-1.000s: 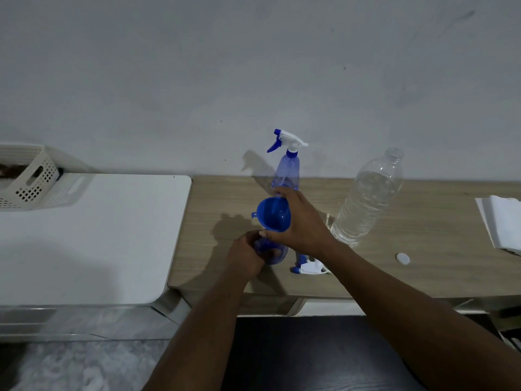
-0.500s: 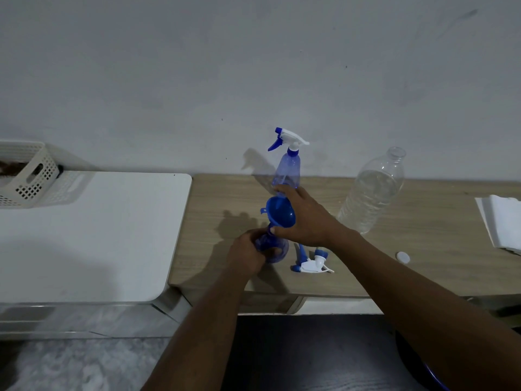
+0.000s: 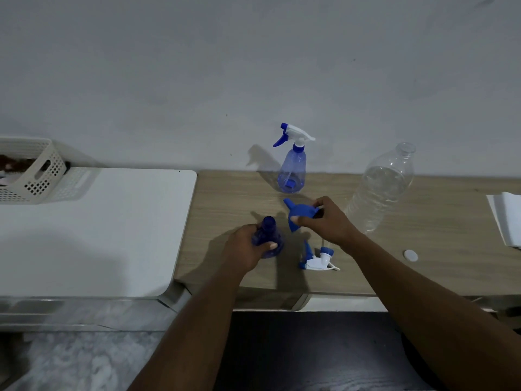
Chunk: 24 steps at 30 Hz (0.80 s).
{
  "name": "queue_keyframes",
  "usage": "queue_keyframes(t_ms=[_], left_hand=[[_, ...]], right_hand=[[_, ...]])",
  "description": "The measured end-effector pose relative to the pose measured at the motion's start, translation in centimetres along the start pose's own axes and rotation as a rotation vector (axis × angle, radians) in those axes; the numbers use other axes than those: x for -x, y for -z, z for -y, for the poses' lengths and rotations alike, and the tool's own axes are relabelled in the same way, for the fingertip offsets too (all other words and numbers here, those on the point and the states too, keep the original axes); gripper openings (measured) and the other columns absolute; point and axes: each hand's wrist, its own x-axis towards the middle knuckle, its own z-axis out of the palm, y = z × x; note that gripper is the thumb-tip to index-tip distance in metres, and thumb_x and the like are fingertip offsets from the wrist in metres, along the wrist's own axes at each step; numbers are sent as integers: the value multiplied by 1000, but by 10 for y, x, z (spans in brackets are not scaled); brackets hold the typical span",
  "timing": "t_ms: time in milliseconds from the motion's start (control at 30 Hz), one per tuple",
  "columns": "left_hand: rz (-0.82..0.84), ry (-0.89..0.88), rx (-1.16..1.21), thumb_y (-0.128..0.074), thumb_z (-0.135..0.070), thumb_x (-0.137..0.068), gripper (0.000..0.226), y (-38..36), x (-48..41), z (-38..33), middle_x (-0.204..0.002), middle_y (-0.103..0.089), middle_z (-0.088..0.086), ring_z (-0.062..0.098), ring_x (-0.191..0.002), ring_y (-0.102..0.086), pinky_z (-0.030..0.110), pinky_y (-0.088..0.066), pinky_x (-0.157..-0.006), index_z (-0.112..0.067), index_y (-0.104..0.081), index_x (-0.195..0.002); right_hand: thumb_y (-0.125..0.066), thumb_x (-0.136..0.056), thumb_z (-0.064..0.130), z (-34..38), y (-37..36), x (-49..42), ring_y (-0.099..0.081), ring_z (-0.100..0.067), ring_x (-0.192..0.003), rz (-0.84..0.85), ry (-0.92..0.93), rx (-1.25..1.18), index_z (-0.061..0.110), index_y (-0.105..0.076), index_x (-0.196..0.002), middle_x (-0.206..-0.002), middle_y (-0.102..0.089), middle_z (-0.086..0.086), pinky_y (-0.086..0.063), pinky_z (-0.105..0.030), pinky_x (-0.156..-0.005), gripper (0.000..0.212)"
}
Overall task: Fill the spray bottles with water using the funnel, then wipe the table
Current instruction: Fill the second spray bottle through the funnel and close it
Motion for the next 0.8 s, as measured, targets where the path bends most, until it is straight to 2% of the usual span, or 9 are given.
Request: queue_keyframes(t_ms=[67,133,200,300,433,567,633,700,800], left_hand=[[-1,-8,4,-85,-42,-73,31,3,0,1,-94,-73,-7,16,-90,-69,47,-55,-88,-38,-65,-95],[3,-3,18,-84,-44,-70,34,4,1,2,-95,-73,-7,15,-90,-69,48,-56,-88,-38,-66,-99],[-5,8,29,-86,-42,-70,40,2,0,4,-97,-74,-7,15,-90,-70,48,-56,-89,-33,-68,-105],[-10,24,45,-88,-41,-68,46,2,-2,5,-99,-74,-5,17,-92,-70,49,-56,-90,-31,-69,-109],[-18,16,37,-88,-35,-72,48,3,-2,3,-97,-71,-8,16,-93,-68,43,-55,-92,-25,-69,-115],[-18,-6,49,-87,-27,-76,42,4,-2,1,-91,-67,-13,15,-92,-68,39,-55,-91,-23,-69,-114],[-2,-10,33,-85,-28,-78,40,4,-2,0,-91,-67,-14,11,-90,-67,33,-54,-88,-24,-68,-113],[17,-15,47,-84,-24,-80,34,5,-2,0,-86,-65,-19,-2,-82,-64,22,-50,-79,-30,-65,-108],[37,-47,34,-83,-22,-82,34,7,-1,-2,-82,-60,-25,-12,-74,-59,4,-41,-68,-34,-60,-103]], right_hand=[[-84,-71,49,-11,-16,-4,-61,-13,-84,-67,2,9,20,-48,-111,-102,-61,-3,-51,-29,-71,61],[-80,-72,56,-20,-31,-9,-60,-18,-87,-101,-29,76,22,-44,-112,-103,-59,-3,-53,-37,-81,64],[-73,-72,66,-29,-44,-14,-60,-21,-93,-125,-60,229,27,-39,-113,-103,-58,0,-48,-46,-92,66],[-66,-70,75,-38,-54,-17,-59,-24,-100,-168,-54,381,29,-38,-112,-106,-59,1,-40,-46,-94,69],[-67,-70,74,-46,-51,-13,-53,-28,-117,-176,-50,586,25,-46,-120,-120,-59,-3,-36,-48,-97,74],[-67,-74,71,-50,-39,-8,-47,-27,-126,-159,10,602,25,-47,-132,-133,-54,-4,-37,-47,-99,76],[-70,-77,64,-52,-28,-1,-48,-27,-122,-155,83,622,24,-50,-129,-131,-54,-5,-42,-44,-97,68],[-74,-76,58,-58,-15,10,-49,-22,-115,-129,157,645,23,-54,-125,-128,-54,-3,-46,-37,-93,64],[-75,-74,58,-72,-4,30,-47,-14,-106,-6,211,709,26,-56,-121,-125,-53,3,-45,-30,-85,60]])
